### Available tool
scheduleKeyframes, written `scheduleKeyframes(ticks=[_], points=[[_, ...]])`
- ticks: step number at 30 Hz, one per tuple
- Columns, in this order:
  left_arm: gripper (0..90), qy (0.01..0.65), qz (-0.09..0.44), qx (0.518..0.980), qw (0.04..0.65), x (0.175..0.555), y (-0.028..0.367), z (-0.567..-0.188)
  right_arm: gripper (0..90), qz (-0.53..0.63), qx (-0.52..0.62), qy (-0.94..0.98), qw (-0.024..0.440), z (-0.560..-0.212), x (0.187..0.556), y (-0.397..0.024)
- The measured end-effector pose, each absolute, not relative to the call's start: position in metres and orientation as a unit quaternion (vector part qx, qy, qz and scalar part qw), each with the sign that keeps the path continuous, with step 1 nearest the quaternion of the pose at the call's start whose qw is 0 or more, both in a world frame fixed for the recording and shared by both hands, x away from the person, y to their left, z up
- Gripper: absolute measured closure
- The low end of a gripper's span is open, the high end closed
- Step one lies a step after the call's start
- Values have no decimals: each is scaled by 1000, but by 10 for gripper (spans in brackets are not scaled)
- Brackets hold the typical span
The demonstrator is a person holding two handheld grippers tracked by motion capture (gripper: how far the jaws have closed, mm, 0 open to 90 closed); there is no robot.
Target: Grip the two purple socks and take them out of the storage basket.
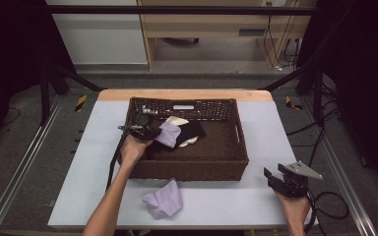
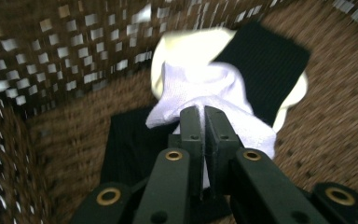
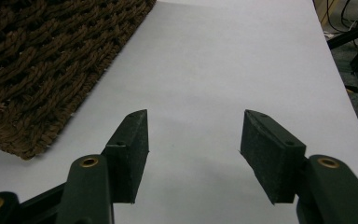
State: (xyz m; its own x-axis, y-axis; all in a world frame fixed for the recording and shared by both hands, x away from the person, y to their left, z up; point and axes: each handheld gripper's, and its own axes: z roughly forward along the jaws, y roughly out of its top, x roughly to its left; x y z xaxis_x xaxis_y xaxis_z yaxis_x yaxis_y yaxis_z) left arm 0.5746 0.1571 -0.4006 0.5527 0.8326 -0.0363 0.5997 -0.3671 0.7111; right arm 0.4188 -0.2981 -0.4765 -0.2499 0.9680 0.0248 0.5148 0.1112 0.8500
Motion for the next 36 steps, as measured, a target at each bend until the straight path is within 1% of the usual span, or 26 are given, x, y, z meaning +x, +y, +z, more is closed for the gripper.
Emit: scheduleKeyframes(ticks=[2,3,6,7,8,12,16,22,24,28,31,36], points=[[862,434,178,798,379,572,160,-395,418,393,542,685,288,-476,418,-298],[862,434,178,798,379,572,160,-395,418,393,542,685,289,-476,418,-299],[862,426,188,782,414,568,164,-388,418,391,541,686,290,-477,419,-299],[863,426,191,771,432,567,167,-384,418,391,541,686,290,-477,419,-299],[863,426,191,771,432,567,167,-384,418,391,541,686,290,-477,419,-299],[863,423,205,745,474,561,172,-372,418,392,543,684,288,-476,418,-299],[863,407,214,729,507,550,174,-360,418,390,541,686,291,-477,419,-299],[863,387,222,718,535,533,177,-346,418,389,541,686,292,-477,419,-300],[862,375,220,710,554,521,180,-338,418,389,543,684,292,-476,419,-300],[862,365,226,706,563,509,182,-330,419,389,543,685,292,-476,418,-300],[862,349,232,706,571,490,185,-321,420,389,542,685,293,-476,418,-300],[862,332,237,701,585,474,187,-314,421,390,543,684,291,-476,417,-300]])
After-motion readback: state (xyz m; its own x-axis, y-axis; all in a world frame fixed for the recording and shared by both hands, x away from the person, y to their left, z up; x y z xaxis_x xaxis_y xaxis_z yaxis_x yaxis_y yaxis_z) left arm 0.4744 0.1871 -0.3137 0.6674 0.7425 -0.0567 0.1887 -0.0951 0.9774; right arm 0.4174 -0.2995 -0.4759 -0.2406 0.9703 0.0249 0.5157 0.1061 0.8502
